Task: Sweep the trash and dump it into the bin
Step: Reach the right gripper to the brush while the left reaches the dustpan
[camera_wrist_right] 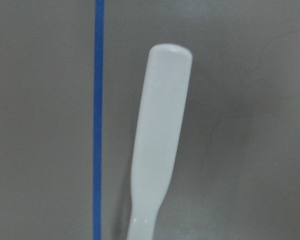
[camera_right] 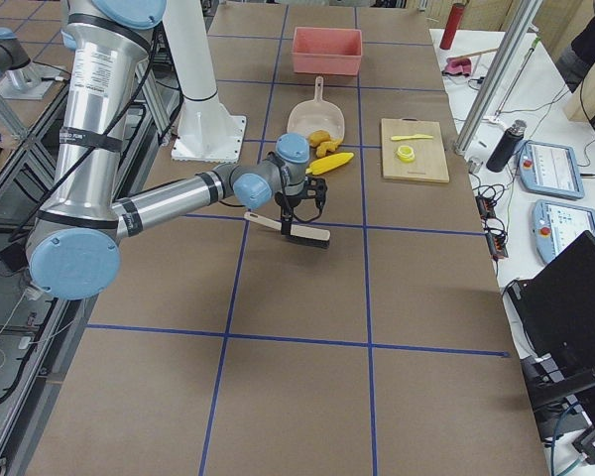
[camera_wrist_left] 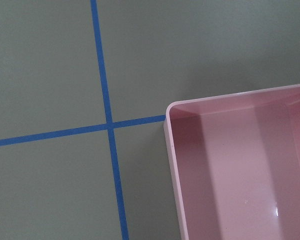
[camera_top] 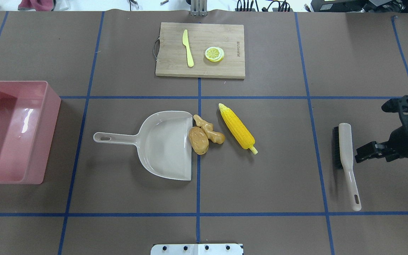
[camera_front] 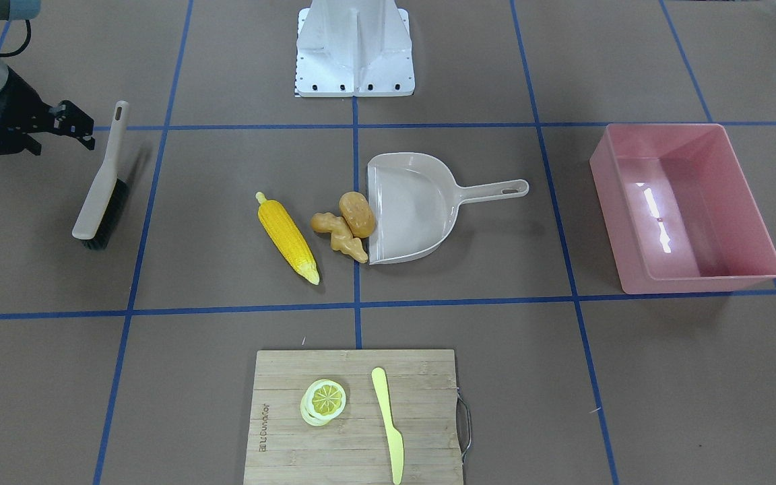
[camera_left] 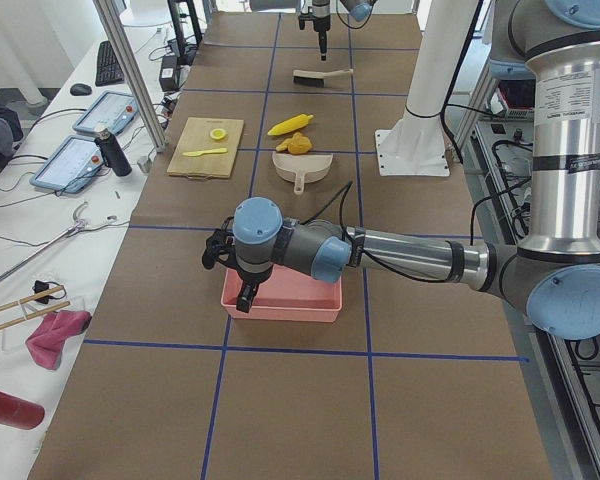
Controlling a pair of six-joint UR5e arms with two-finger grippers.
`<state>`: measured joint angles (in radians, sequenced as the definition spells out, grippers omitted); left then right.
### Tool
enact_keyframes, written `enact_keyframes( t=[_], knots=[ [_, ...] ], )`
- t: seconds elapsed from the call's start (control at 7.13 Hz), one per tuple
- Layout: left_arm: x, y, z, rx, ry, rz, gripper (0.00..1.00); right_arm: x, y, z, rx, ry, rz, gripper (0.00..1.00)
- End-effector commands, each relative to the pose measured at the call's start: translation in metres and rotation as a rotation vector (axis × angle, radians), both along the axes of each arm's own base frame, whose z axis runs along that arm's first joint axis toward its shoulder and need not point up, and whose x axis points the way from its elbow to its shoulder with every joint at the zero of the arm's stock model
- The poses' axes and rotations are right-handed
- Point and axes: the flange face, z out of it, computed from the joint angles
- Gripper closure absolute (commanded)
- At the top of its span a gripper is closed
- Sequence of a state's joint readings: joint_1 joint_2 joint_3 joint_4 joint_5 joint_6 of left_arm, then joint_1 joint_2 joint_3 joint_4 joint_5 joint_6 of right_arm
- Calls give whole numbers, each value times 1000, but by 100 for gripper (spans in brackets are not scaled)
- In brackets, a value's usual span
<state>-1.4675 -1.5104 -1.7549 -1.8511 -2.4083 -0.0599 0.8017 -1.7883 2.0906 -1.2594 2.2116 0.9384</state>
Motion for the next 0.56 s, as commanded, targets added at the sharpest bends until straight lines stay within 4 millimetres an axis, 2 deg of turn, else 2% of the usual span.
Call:
enact_keyframes(
  t=[0.0, 0.14, 0.28, 0.42],
  knots=[
    [68, -8, -31, 212, -84, 83, 1, -49, 39, -4, -37, 13, 34, 0],
    [96, -11, -65, 284, -70, 129, 1, -60, 47, 3, -18, 39, 24, 0],
    [143, 7, -109, 402, -21, 224, 1, -65, 56, 13, -10, 67, 10, 0],
    [176, 21, -130, 509, 32, 286, 1, -66, 62, 21, -10, 82, -1, 0]
  ],
)
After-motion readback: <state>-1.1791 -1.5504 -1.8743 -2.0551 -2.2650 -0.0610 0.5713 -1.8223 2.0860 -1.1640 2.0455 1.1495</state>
